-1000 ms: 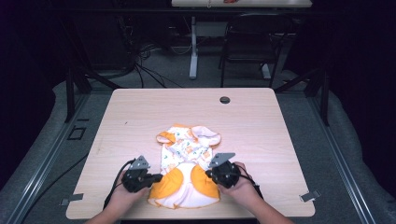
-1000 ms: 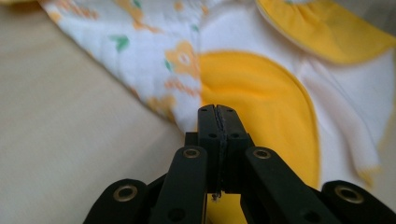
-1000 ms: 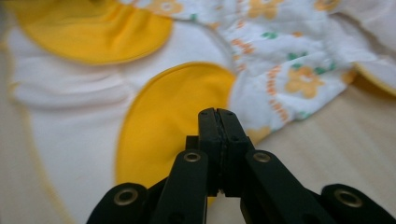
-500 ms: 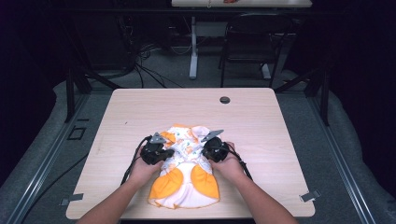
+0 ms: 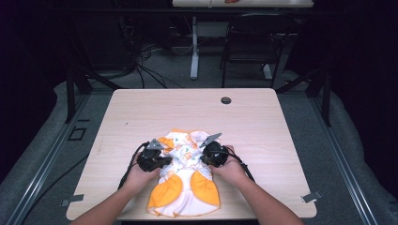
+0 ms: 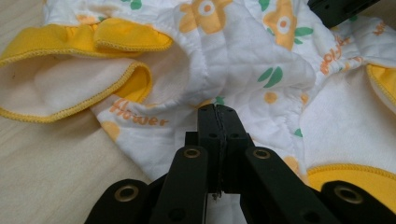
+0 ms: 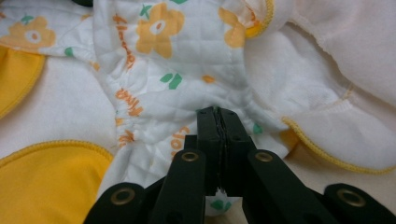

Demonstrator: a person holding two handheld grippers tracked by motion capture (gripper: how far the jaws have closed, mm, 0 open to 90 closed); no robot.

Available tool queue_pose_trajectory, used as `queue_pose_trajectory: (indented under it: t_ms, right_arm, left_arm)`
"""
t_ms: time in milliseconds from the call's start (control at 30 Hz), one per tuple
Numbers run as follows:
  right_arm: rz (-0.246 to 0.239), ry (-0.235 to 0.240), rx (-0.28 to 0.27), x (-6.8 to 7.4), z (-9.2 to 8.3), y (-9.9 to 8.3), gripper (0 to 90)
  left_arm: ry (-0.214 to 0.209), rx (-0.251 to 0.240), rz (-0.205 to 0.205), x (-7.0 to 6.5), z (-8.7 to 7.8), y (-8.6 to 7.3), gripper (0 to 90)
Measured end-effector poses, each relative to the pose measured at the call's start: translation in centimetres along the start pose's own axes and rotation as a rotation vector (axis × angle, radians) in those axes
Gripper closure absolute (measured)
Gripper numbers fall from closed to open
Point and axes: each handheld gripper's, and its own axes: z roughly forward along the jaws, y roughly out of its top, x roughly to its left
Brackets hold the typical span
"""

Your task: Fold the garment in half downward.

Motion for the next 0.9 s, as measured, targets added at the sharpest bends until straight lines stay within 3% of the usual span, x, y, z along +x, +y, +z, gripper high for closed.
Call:
queue_pose_trajectory:
  t_ms: [67,267,400,433,533,633,800,900]
  right_arm:
    - [-0.003,0.015,0.005,-0.1,-0.3,0.2,86.6]
    - [0.017,-0.022,-0.051,-1.6,-1.9,2.2,86.5]
    - [0.043,-0.061,-0.066,-3.2,-2.1,3.7,83.2]
    - [0.061,-0.079,-0.075,-4.0,-2.0,4.3,79.4]
    - [0.097,-0.106,-0.085,-5.2,-1.4,4.9,74.1]
    - [0.153,-0.104,-0.085,-6.2,-0.5,5.2,69.8]
    - [0.180,-0.098,-0.068,-7.1,0.8,5.5,65.2]
    - [0.227,-0.088,-0.049,-7.9,1.7,5.3,62.7]
  left_arm:
    - [0.008,0.021,0.005,0.2,-0.3,0.3,89.6]
    - [-0.004,-0.041,-0.001,1.4,-1.4,2.7,88.2]
    - [0.024,-0.081,0.000,2.5,-1.8,4.5,85.2]
    - [0.047,-0.098,-0.019,3.4,-1.7,5.4,84.8]
    - [0.063,-0.107,-0.042,4.2,-1.3,6.0,82.8]
    - [0.095,-0.099,-0.061,5.1,-0.2,6.7,78.9]
    - [0.113,-0.076,-0.046,5.5,1.1,7.0,72.1]
    - [0.122,-0.060,-0.076,6.2,2.2,6.7,68.9]
